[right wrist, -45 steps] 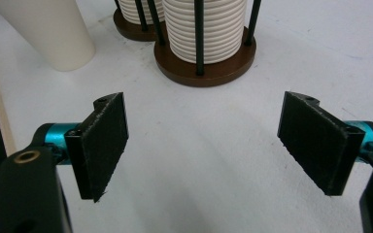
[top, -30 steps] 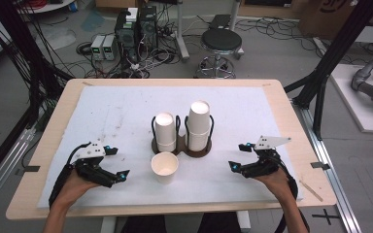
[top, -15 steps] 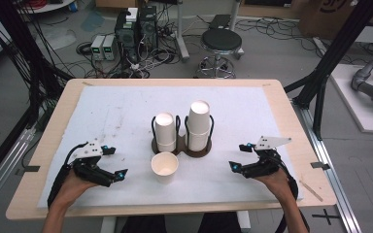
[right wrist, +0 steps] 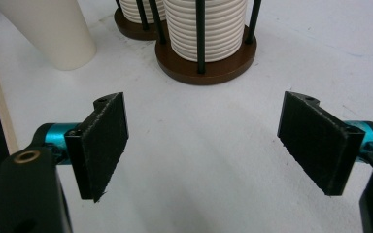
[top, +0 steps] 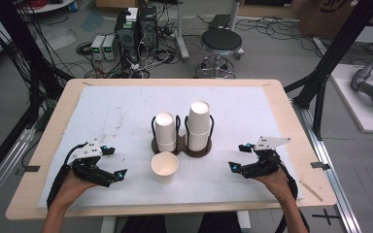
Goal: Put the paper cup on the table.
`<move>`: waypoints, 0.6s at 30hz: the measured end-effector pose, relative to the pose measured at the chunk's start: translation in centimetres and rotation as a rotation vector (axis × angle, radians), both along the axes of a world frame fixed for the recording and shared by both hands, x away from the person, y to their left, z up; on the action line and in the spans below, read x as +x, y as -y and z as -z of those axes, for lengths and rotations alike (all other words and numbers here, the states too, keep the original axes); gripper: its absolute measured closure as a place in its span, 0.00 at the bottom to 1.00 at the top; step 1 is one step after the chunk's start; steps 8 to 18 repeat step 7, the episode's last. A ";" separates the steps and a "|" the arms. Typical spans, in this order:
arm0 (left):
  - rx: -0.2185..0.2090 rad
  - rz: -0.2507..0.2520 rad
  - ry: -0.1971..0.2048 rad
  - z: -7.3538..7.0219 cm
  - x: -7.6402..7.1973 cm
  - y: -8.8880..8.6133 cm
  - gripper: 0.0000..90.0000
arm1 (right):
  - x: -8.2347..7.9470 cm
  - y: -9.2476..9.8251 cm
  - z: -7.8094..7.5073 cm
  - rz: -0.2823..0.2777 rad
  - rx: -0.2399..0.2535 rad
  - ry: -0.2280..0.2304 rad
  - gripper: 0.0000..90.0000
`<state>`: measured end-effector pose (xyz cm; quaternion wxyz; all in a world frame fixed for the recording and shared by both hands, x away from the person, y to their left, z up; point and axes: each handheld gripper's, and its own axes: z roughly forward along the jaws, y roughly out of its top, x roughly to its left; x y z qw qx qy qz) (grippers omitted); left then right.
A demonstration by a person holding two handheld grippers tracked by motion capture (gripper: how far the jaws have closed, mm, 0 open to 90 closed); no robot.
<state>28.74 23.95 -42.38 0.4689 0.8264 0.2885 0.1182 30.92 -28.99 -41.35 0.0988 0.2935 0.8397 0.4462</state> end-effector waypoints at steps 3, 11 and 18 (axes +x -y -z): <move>0.009 0.006 -0.001 0.1 0.1 0.0 0.06 | 0.0 0.0 0.0 -0.001 0.000 0.001 0.21; 0.009 0.005 -0.001 0.1 0.1 0.0 0.06 | 0.0 0.1 -0.1 0.001 0.002 0.000 0.21; 0.009 0.005 -0.001 0.1 0.1 0.0 0.06 | 0.0 0.1 -0.1 0.001 0.002 0.000 0.21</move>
